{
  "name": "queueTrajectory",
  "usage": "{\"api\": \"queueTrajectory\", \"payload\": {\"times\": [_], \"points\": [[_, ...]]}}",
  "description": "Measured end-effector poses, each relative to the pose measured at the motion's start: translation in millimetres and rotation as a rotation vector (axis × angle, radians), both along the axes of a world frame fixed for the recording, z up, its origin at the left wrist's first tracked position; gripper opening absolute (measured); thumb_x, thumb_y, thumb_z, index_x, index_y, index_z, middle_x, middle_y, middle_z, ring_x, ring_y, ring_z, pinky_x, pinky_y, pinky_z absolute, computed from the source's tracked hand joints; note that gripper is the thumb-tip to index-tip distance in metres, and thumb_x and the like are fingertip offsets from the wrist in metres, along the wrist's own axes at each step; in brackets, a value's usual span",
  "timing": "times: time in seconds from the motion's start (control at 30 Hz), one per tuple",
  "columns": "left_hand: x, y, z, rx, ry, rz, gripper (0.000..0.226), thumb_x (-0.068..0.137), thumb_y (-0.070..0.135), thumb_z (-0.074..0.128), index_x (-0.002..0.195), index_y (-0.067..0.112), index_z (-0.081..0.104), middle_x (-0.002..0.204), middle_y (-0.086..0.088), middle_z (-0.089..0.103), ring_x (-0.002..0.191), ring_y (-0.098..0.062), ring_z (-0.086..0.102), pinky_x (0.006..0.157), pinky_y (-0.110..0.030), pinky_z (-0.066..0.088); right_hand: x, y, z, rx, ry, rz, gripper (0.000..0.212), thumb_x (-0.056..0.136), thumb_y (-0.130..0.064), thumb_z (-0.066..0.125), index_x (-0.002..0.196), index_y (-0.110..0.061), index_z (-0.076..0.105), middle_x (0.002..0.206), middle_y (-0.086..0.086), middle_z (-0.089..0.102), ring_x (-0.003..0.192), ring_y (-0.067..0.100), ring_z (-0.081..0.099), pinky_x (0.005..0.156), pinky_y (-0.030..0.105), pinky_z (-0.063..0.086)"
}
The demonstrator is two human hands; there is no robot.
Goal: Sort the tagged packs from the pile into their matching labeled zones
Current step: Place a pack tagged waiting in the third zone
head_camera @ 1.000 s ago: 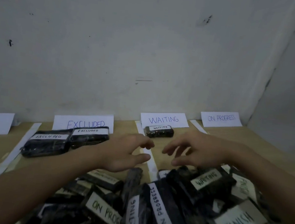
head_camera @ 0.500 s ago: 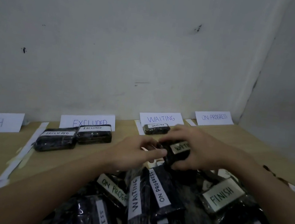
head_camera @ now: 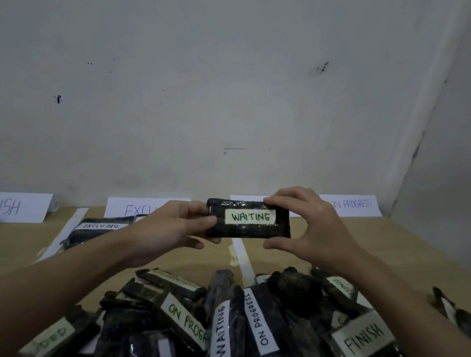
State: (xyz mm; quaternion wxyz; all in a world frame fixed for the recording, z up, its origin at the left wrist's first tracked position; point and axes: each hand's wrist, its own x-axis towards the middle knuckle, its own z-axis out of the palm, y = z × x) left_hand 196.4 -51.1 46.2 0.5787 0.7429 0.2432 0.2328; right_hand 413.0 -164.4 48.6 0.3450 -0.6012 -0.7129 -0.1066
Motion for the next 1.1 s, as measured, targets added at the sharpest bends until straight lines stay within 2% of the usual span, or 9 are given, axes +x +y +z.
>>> {"api": "queueTrajectory", "payload": {"times": [0.1,0.2,0.3,0.4,0.57,0.67,0.87,0.97,1.1], "points": [[18.5,6.1,1.8,0.049,0.049,0.022,0.014,0.094,0.016,0.051,0.100,0.015,0.063,0.092,0.002,0.071,0.090,-0.014,0.068,0.075,-0.026,0.049,13.7,9.4,0.0,-0.008,-0.084,-0.081,0.062,0.062,-0.029,0.085,0.118,-0.016,0.063,0.112,-0.003,0.060,0.105,0.015,0.045,0.087,0.025,0.035],[41.7,14.8,1.9,0.139,0.145,0.049,0.015,0.094,0.023,0.050,0.100,0.016,0.063,0.096,0.003,0.067,0.092,-0.014,0.066,0.078,-0.027,0.049,38.9,22.1,1.6,-0.048,-0.109,-0.147,0.059,0.067,-0.024,0.082,0.120,-0.014,0.060,0.117,0.000,0.059,0.109,0.017,0.043,0.091,0.027,0.035],[64.0,25.6,-5.0,0.434,0.320,0.054,0.017,0.094,0.029,0.051,0.105,0.020,0.060,0.103,0.004,0.065,0.098,-0.012,0.061,0.082,-0.025,0.047,72.8,38.2,-1.8,-0.094,-0.116,-0.252,0.058,0.072,-0.021,0.079,0.125,-0.013,0.056,0.123,0.002,0.057,0.114,0.019,0.043,0.095,0.026,0.031],[86.1,37.8,-17.1,0.705,0.457,0.006,0.032,0.093,0.029,0.052,0.120,0.013,0.056,0.117,-0.002,0.061,0.108,-0.014,0.056,0.093,-0.025,0.043,109.2,56.6,-9.9,-0.167,-0.098,-0.358,0.055,0.075,-0.017,0.075,0.125,-0.012,0.054,0.124,0.003,0.056,0.115,0.022,0.044,0.095,0.028,0.032],[120.6,58.6,-43.1,0.936,0.628,-0.119,0.041,0.095,0.036,0.044,0.131,0.017,0.044,0.133,-0.001,0.048,0.120,-0.017,0.046,0.101,-0.031,0.037,166.5,91.3,-37.3,-0.357,-0.137,-0.434,0.043,0.076,-0.009,0.065,0.118,-0.014,0.056,0.116,0.004,0.057,0.110,0.023,0.048,0.090,0.034,0.043],[136.8,68.9,-56.0,0.981,0.633,-0.141,0.042,0.096,0.038,0.040,0.134,0.021,0.040,0.137,0.003,0.045,0.122,-0.014,0.044,0.101,-0.028,0.036,188.8,112.0,-56.9,-0.449,-0.147,-0.447,0.036,0.077,-0.005,0.060,0.112,-0.014,0.058,0.113,0.005,0.058,0.107,0.022,0.051,0.086,0.034,0.046],[156.6,87.0,-73.8,0.908,0.593,-0.139,0.040,0.096,0.038,0.040,0.134,0.024,0.040,0.137,0.007,0.043,0.124,-0.010,0.041,0.101,-0.026,0.035,209.4,145.7,-86.4,-0.606,-0.152,-0.422,0.030,0.077,-0.006,0.062,0.107,-0.012,0.060,0.110,0.007,0.058,0.102,0.022,0.055,0.080,0.030,0.045],[161.3,90.0,-78.6,0.904,0.574,-0.129,0.038,0.096,0.036,0.040,0.132,0.023,0.042,0.135,0.007,0.045,0.122,-0.010,0.042,0.100,-0.027,0.036,212.1,152.9,-92.8,-0.695,-0.179,-0.425,0.040,0.078,-0.008,0.062,0.118,-0.010,0.056,0.121,0.009,0.052,0.113,0.023,0.050,0.091,0.032,0.043],[162.2,88.0,-79.2,0.901,0.573,-0.148,0.039,0.096,0.037,0.041,0.133,0.024,0.041,0.135,0.008,0.045,0.122,-0.009,0.043,0.101,-0.027,0.037,208.5,145.4,-81.8,-0.751,-0.212,-0.379,0.058,0.082,-0.009,0.063,0.136,-0.007,0.042,0.140,0.008,0.039,0.132,0.024,0.035,0.104,0.031,0.032]]}}
